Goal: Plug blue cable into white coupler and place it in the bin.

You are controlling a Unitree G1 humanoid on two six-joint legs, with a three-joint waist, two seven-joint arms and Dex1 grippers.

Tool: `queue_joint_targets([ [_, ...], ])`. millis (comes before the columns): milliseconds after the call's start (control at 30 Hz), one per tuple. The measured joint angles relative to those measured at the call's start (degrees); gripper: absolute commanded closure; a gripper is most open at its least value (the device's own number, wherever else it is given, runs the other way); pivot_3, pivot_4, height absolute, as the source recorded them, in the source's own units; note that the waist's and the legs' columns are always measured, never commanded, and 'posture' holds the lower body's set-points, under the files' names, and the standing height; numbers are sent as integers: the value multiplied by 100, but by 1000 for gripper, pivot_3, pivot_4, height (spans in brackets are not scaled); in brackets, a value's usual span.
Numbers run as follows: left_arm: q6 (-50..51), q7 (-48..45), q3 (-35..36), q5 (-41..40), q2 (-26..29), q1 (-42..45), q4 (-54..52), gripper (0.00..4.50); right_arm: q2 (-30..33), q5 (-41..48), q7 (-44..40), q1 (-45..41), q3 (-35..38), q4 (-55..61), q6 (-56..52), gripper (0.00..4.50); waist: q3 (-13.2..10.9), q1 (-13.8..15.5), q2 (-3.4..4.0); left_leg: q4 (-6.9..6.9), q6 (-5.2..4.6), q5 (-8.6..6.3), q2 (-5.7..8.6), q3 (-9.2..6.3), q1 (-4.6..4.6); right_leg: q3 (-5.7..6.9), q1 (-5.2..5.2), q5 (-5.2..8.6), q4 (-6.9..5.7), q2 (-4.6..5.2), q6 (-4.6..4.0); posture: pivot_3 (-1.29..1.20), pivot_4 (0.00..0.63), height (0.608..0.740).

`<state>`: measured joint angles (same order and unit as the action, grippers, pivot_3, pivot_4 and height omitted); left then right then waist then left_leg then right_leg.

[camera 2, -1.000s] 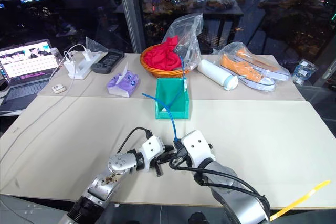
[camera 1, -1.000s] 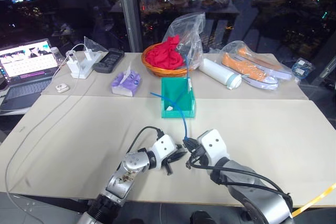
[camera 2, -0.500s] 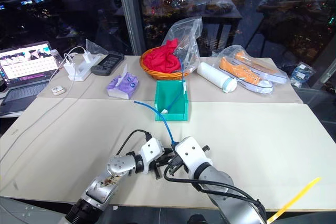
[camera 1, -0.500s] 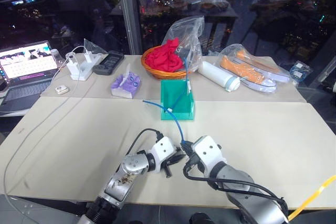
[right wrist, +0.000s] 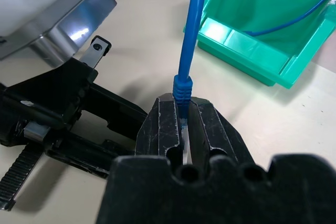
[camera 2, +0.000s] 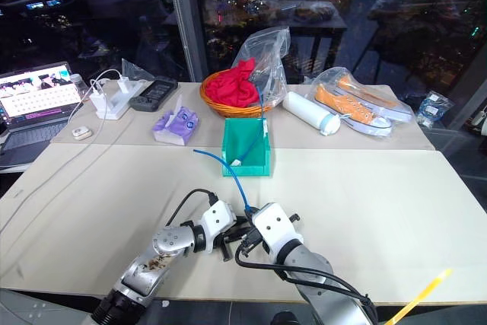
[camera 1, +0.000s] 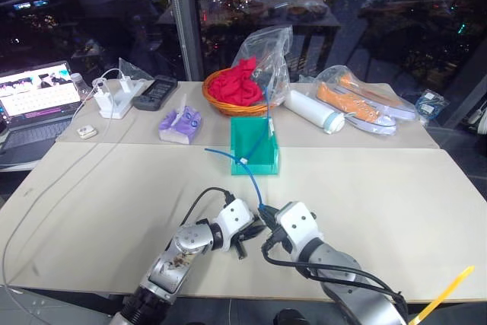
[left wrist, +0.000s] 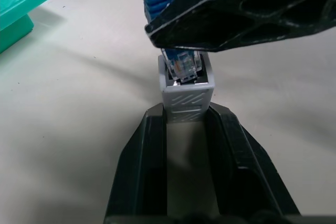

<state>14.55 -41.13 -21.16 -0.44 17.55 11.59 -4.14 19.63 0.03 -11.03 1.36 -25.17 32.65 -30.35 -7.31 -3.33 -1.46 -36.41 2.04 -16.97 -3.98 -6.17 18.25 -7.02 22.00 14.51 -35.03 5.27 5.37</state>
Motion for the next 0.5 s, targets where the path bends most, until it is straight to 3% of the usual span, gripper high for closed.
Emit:
queue_joint_targets([
  [500, 133, 4, 5, 2, 51, -34, -21, 3907, -112, -124, -140, -27, -33, -183, 0, 4500, 100, -43, -43, 43, 3, 1, -1, -1, -18, 1, 0, 14, 2, -1, -13, 0, 150, 722],
])
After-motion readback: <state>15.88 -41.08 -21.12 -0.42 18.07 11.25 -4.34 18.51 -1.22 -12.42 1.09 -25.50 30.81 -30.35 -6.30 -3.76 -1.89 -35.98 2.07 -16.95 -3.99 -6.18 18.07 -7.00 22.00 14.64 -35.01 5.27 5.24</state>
